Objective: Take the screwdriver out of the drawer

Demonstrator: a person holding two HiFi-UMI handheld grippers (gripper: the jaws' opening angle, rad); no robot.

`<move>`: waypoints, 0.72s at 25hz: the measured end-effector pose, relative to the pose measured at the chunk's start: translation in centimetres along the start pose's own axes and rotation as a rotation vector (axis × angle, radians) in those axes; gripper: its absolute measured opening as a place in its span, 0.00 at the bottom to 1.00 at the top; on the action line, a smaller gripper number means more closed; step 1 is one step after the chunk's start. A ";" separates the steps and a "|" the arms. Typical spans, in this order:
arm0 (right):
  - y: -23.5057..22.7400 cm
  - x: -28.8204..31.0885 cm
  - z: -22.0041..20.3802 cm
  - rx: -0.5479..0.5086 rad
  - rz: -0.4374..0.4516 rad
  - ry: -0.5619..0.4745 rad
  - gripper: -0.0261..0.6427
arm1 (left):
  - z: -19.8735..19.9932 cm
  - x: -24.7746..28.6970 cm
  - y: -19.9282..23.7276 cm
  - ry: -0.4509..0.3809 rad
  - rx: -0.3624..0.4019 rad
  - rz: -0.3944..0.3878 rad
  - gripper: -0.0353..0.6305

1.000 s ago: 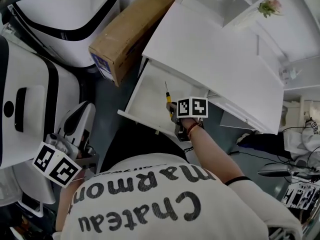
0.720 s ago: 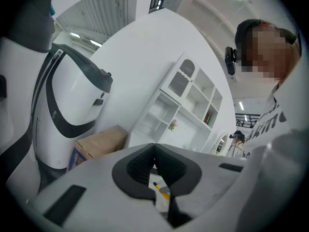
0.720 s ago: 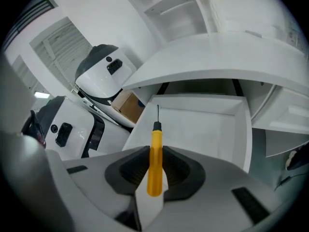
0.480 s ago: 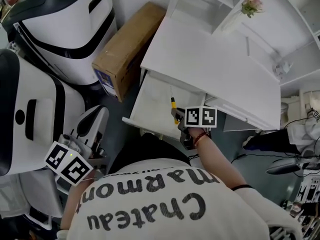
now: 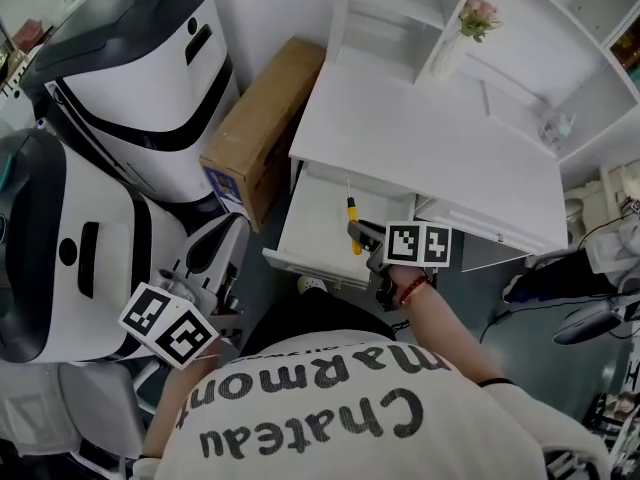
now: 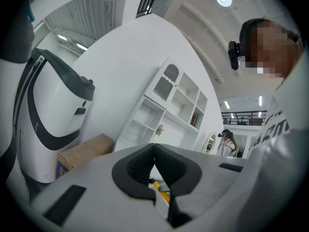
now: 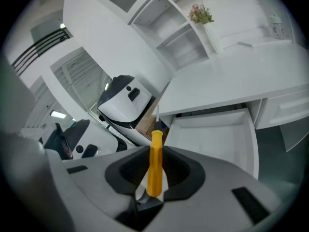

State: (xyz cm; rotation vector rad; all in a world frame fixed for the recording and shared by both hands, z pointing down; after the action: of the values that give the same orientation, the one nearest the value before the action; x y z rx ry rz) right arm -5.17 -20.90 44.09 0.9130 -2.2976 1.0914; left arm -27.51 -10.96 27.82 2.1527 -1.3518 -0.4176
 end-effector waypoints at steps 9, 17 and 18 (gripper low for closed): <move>6.4 -4.8 3.7 0.054 0.128 -0.232 0.18 | 0.8 -0.4 -1.4 -0.004 0.035 -0.040 0.09; 11.1 -10.7 6.7 -0.021 0.215 -0.456 0.18 | 1.1 1.0 -4.5 -0.001 0.081 -0.127 0.09; 11.5 -11.5 7.0 -0.034 0.217 -0.484 0.18 | 1.0 1.2 -5.0 0.002 0.089 -0.139 0.09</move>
State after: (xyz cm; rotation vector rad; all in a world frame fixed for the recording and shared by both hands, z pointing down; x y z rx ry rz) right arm -6.17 -16.71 26.94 1.0208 -2.8566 0.9925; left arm -23.90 -10.63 24.04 2.3285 -1.2449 -0.4168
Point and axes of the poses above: the fingertips, and each gripper's own axes: x forward along the fingers, y to its left, z out of its top, the point moved 4 cm from there along -x, backward along the fingers, and after that the axes turned 10 degrees about -x, right-handed, at the moved point
